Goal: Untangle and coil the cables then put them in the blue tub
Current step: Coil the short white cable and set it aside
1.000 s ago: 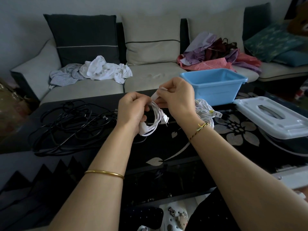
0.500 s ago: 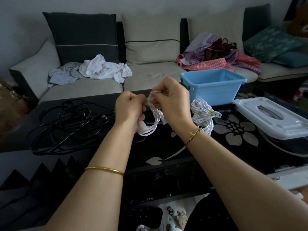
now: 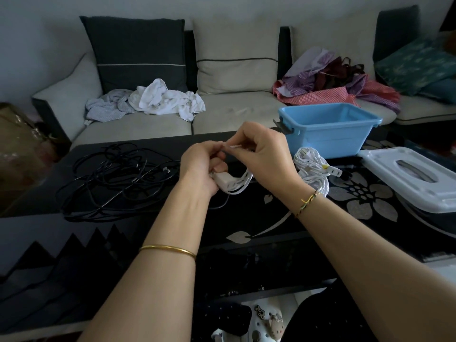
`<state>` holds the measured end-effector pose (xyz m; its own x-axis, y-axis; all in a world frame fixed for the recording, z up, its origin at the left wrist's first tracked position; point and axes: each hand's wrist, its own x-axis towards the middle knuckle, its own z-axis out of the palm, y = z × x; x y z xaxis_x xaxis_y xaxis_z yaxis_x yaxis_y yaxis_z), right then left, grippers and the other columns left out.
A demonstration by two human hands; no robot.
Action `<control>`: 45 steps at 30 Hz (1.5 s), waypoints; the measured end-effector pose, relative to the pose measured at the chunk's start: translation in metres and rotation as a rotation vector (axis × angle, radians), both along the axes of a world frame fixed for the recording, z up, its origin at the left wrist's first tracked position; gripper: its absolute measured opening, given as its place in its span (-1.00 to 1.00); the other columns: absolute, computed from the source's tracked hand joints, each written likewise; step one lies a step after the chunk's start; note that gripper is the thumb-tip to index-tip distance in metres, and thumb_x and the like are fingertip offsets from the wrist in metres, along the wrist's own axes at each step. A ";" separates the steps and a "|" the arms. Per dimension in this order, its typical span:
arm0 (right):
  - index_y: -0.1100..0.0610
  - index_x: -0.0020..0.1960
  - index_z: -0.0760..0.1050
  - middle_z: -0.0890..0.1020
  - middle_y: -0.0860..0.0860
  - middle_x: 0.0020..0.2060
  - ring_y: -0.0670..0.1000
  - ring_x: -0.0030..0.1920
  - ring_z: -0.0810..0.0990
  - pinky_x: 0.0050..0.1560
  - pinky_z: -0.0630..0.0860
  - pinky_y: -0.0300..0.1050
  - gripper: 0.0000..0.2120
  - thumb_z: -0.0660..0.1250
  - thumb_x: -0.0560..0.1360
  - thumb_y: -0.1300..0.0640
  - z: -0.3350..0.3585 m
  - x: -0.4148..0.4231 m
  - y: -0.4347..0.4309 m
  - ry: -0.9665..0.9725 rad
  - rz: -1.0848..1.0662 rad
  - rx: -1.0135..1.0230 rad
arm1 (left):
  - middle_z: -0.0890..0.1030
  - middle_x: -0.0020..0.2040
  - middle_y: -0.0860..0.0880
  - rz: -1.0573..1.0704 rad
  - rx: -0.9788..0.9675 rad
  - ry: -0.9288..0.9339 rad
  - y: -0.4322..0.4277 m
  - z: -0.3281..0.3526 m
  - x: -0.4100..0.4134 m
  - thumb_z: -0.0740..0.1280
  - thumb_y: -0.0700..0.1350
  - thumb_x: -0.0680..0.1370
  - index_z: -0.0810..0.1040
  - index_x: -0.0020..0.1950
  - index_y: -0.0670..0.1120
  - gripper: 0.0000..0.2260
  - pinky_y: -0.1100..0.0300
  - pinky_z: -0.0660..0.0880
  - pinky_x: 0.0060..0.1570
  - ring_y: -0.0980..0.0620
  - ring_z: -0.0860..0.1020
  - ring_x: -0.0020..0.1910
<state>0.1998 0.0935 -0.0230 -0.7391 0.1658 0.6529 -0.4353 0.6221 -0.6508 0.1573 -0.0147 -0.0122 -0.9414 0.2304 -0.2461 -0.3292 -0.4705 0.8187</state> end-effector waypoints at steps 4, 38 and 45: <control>0.15 -0.03 0.50 0.64 0.02 -0.27 -0.07 -0.19 0.59 -0.11 0.49 -0.23 -0.90 0.28 0.46 0.26 0.005 0.005 0.001 -0.007 0.156 -0.171 | 0.38 -0.53 -0.02 -0.011 0.021 0.034 0.002 -0.001 -0.003 0.20 -0.33 0.53 0.38 -0.25 -0.18 -0.83 0.36 0.13 -0.70 0.13 0.23 -0.70; 0.16 -0.18 0.43 0.65 0.20 -0.28 0.06 -0.35 0.62 -0.27 0.60 -0.05 -0.81 0.42 0.43 0.35 0.008 0.003 0.030 -0.261 0.194 -0.245 | 0.40 -0.48 -0.09 0.012 -0.310 0.403 0.017 0.004 0.015 0.30 -0.32 0.51 0.40 -0.28 -0.14 -0.81 0.33 0.18 -0.62 0.10 0.30 -0.60; 0.13 -0.18 0.39 0.51 -0.02 -0.34 0.00 -0.32 0.50 -0.34 0.38 -0.20 -0.85 0.36 0.37 0.27 0.008 -0.001 0.016 -0.156 -0.134 0.115 | 0.40 -0.56 0.02 0.025 -0.381 0.424 0.018 0.004 0.015 0.29 -0.33 0.47 0.39 -0.29 -0.12 -0.81 0.29 0.19 -0.58 0.15 0.31 -0.60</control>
<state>0.1988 0.1096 -0.0153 -0.8090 0.2005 0.5526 -0.2434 0.7414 -0.6254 0.1721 0.0037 -0.0077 -0.9801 0.1755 0.0927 0.0723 -0.1192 0.9902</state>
